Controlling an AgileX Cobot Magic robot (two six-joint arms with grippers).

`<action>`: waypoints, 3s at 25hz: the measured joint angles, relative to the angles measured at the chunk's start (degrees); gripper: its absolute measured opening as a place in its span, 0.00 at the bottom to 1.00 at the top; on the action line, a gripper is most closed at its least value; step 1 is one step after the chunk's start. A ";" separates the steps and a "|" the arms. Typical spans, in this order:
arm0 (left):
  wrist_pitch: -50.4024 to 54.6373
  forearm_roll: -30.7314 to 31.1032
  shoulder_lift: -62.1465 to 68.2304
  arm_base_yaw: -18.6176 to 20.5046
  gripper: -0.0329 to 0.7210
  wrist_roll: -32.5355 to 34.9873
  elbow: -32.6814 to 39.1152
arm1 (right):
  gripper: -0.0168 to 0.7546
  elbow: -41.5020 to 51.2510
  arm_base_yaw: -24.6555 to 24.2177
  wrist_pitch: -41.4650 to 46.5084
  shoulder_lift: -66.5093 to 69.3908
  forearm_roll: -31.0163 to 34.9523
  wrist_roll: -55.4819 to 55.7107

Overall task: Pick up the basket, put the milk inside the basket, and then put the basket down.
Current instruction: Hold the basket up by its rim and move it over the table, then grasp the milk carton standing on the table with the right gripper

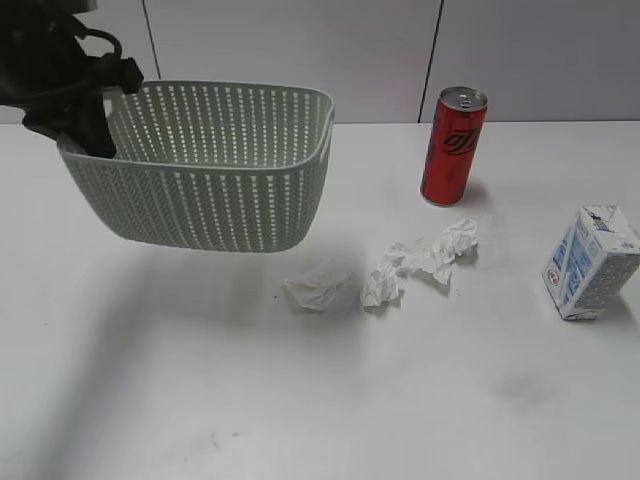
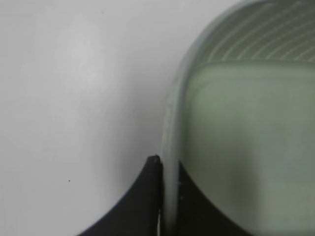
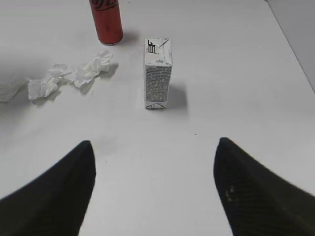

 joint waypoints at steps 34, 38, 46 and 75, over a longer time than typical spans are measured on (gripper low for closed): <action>-6.56 0.81 1.98 -3.80 0.02 0.43 0.00 | 0.88 -24.39 0.00 -18.48 75.35 0.88 -2.49; -7.09 0.81 1.98 -3.80 0.02 0.43 0.06 | 0.88 -29.12 0.00 -16.57 82.47 0.94 -4.39; -7.58 0.81 1.98 -3.80 0.02 0.43 0.06 | 0.88 -32.01 0.00 -16.05 90.32 0.94 -5.14; -7.34 0.76 1.98 -3.80 0.02 0.43 0.06 | 0.65 -32.12 2.03 -21.50 104.52 3.57 -7.64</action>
